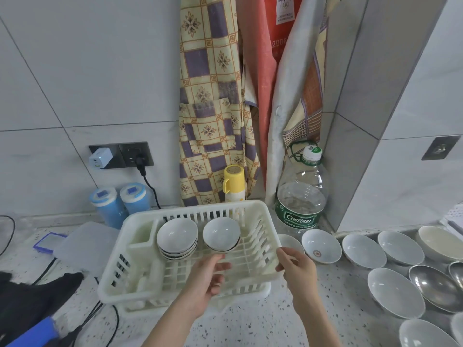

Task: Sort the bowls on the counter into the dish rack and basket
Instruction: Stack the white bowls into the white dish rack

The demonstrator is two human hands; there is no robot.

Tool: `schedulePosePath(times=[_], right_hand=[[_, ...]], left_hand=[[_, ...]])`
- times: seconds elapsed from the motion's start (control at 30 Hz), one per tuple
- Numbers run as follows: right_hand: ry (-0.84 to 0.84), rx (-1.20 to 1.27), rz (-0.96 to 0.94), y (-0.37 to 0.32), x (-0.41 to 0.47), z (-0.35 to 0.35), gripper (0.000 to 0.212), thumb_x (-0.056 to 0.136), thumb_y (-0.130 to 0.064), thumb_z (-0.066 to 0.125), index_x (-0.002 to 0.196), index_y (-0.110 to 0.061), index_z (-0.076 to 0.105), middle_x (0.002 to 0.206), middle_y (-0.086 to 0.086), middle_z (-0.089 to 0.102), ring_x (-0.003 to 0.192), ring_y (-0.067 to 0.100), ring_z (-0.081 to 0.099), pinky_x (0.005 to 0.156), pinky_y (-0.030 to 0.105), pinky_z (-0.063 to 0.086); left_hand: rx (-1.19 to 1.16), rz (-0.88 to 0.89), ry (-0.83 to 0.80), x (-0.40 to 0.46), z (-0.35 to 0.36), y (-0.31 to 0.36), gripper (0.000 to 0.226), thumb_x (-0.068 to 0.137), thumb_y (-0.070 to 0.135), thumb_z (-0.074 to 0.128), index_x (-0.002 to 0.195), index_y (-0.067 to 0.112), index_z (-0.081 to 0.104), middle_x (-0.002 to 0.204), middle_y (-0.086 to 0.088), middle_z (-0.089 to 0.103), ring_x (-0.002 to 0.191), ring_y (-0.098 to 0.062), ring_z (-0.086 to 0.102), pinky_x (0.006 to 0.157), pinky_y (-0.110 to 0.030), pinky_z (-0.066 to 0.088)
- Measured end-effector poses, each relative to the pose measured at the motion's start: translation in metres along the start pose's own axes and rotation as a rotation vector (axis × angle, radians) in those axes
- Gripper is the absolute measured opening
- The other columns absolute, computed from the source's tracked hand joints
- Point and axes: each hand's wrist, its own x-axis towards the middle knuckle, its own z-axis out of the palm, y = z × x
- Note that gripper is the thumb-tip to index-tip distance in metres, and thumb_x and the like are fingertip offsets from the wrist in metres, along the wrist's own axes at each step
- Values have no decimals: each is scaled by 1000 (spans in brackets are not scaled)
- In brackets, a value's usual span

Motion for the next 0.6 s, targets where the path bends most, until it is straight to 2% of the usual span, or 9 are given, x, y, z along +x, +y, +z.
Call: schedulePosePath(times=[0.07, 0.17, 0.37, 0.43, 0.5, 0.6], right_hand=[[61, 23, 40, 4, -1, -24, 5, 91, -22, 66, 90, -19, 71, 51, -4, 62, 37, 0, 44, 52, 26, 32], [121, 27, 125, 13, 3, -59, 5, 92, -21, 65, 91, -18, 69, 60, 2, 65, 47, 11, 40, 47, 25, 29], [101, -18, 253, 23, 29, -120, 10, 94, -21, 62, 98, -13, 67, 78, 9, 69, 51, 15, 34, 34, 18, 24], [90, -30, 280, 23, 43, -136, 13, 94, -22, 61, 101, -12, 66, 82, 10, 70, 52, 15, 35, 33, 18, 24], [77, -29, 311, 25, 58, -146, 17, 95, -21, 59, 106, -9, 64, 88, 10, 70, 51, 15, 34, 34, 19, 24], [64, -36, 353, 34, 79, -149, 28, 93, -17, 57, 118, -5, 58, 99, 9, 68, 53, 14, 36, 36, 19, 26]], left_hand=[[37, -16, -78, -13, 18, -2, 22, 96, 21, 56, 109, 6, 63, 71, -2, 72, 44, -9, 45, 34, -18, 26], [120, -51, -193, -27, 51, -9, 21, 96, 22, 54, 104, 5, 65, 70, -2, 69, 44, -10, 43, 35, -19, 24], [299, -142, -318, -31, 131, -38, 21, 93, 22, 51, 101, 9, 65, 77, -1, 71, 45, -10, 40, 39, -20, 20], [283, -205, -297, -23, 156, -51, 24, 93, 24, 53, 109, 9, 63, 83, -1, 74, 45, -11, 42, 39, -19, 20], [198, -273, -206, -10, 176, -64, 26, 94, 25, 54, 114, 11, 60, 90, -2, 77, 44, -12, 44, 37, -19, 21], [51, -333, -46, 16, 197, -81, 20, 96, 23, 53, 112, 14, 55, 96, -3, 78, 43, -12, 46, 35, -18, 23]])
